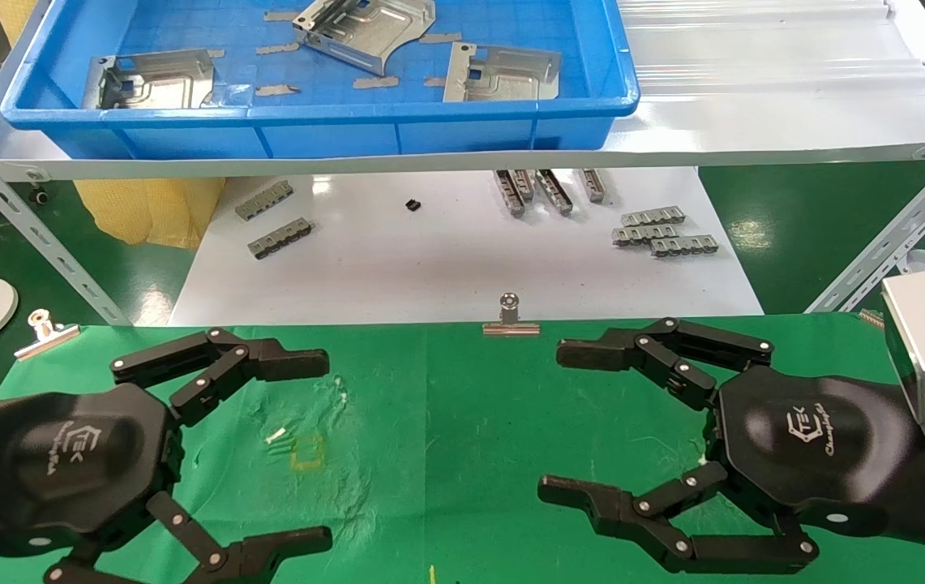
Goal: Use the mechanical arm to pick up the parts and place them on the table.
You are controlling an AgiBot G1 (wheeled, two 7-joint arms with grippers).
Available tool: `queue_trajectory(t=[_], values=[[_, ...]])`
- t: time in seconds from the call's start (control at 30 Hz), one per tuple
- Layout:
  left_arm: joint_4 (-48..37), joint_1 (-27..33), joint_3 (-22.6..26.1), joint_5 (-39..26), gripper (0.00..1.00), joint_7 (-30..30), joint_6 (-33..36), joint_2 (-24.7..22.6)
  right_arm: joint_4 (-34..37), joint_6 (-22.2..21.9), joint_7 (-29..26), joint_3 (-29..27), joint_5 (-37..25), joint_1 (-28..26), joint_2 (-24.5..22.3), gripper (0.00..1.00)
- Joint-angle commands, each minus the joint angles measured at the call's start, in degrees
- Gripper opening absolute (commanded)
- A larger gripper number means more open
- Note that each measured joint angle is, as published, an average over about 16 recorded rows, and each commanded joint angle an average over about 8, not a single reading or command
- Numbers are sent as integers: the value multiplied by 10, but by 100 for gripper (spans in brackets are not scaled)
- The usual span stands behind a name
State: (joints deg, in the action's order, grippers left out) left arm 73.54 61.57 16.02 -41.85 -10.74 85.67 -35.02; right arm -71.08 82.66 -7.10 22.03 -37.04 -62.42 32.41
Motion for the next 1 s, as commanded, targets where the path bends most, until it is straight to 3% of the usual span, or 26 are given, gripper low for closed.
queue_trajectory(t=[0.03,1.0], values=[[0,0,0,0,100,0,0,0,0,0,0,0,0,0,0,0],[-4,12,0,-4,100,-3,-6,-3,0,0,0,0,0,0,0,0]])
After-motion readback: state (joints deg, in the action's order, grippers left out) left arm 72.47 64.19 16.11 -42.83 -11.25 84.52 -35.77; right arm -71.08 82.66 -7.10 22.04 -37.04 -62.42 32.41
